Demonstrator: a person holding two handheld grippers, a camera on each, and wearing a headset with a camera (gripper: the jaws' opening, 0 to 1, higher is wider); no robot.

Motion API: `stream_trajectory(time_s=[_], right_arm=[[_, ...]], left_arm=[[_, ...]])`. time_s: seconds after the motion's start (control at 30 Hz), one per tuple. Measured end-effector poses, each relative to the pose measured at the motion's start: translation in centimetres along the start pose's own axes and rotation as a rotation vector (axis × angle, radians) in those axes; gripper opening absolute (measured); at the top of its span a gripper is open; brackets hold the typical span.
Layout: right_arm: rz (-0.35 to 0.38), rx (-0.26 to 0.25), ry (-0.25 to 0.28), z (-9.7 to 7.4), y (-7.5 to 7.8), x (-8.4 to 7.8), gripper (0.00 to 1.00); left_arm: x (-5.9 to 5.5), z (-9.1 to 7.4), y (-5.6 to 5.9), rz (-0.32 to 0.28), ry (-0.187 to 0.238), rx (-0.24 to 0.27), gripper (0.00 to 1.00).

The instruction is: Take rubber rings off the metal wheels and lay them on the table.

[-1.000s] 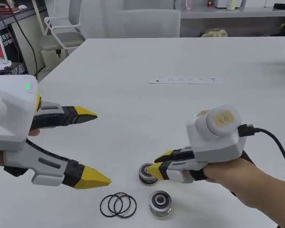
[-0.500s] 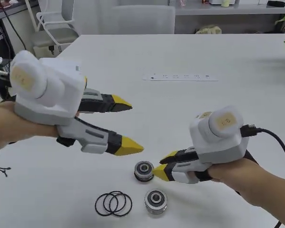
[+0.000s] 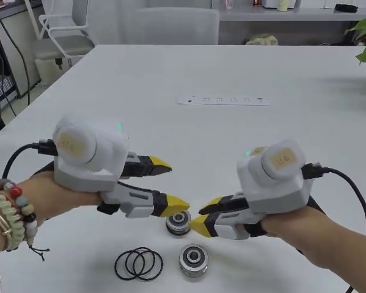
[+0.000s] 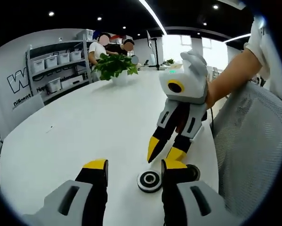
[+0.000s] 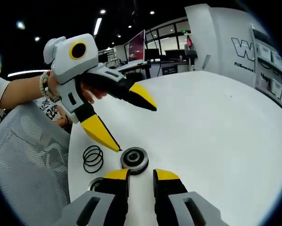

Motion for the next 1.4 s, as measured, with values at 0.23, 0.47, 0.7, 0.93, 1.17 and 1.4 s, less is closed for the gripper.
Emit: stream_trajectory(time_s=[0.23,0.47,0.7,0.93,1.17,1.4], right_arm=[[-0.017,0.012,-0.01,0.3,-0.4,-0.1,0.17],[-0.019,0.017,-0.014,0.4,-0.4,-0.3,0.17],[-0.013,0.016,-0.01,0.4,-0.3,-0.3,0.17],[-0.018,0.021,-0.01,0.5,-0.4,-0.3,0.17],[-0.023,0.024,-0.01,0.7,-0.5,-0.3,0.18],[-0.036,0.031,-0.019,0.9,-0.8,-0.4,0.18]], left_arm=[[-1.2,0.9,0.3,-0.007,-0.037,-0.002,0.32],[-1.9,1.6,0.0,-0.024,-0.054,0.003,0.28],[-2.1,1.9,0.4,-0.03,-0.052,-0.027,0.17],[-2.5,1.9,0.7,-0.053,-0.05,-0.062,0.07],[-2.6,1.8,1.2,-0.074,-0.042,-0.1,0.06],[-2.6,1.8,1.3,-0.057,-0.038,-0.1,0.07]])
Point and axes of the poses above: the centre of the closed fingertips' face, and the gripper's own axes: z roughly forward along the fingers, y roughly to its right, x roughly out of its top, the point moved 8 cm from there along -z, roughly backward along the fingers, and after that the axes turned 9 degrees about -x, right-handed, at the moved point
